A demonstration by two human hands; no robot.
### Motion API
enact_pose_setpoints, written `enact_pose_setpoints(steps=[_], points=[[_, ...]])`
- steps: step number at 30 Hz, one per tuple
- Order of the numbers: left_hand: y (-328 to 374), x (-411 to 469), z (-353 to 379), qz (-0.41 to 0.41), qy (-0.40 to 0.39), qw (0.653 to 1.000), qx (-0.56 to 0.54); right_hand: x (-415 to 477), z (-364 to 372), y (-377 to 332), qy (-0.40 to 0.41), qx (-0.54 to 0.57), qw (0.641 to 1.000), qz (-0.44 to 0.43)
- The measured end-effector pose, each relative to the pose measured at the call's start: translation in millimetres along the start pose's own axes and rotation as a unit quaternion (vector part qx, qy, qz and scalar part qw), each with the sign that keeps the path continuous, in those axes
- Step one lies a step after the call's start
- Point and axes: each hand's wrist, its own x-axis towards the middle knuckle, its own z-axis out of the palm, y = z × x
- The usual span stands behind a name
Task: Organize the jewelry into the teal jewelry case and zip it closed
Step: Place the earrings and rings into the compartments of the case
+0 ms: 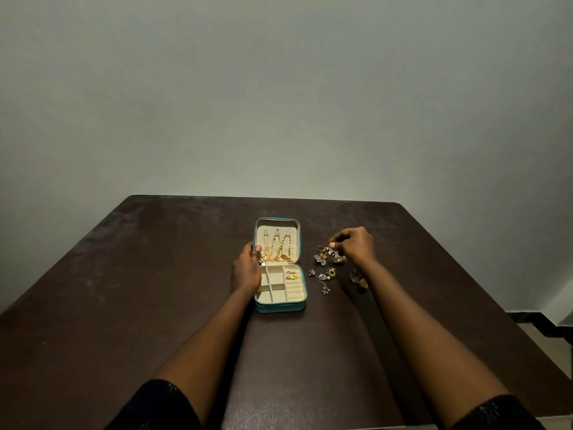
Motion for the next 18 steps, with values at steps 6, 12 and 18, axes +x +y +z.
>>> enact_pose_setpoints(steps=[6,12,18], points=[[0.1,-0.1,-0.3,-0.009,0.001,1.000,0.003,14.4,3.7,6.0,-0.004,-0.032,0.999,0.016],[0.1,-1.4,-0.3,-0.006,0.005,1.000,0.001,20.5,10.8,5.6,-0.075,-0.142,0.987,-0.025],[1.0,-2.2,-0.2,-0.003,0.006,1.000,0.005,20.2,25.8,1.9,-0.122,-0.228,0.963,-0.073]])
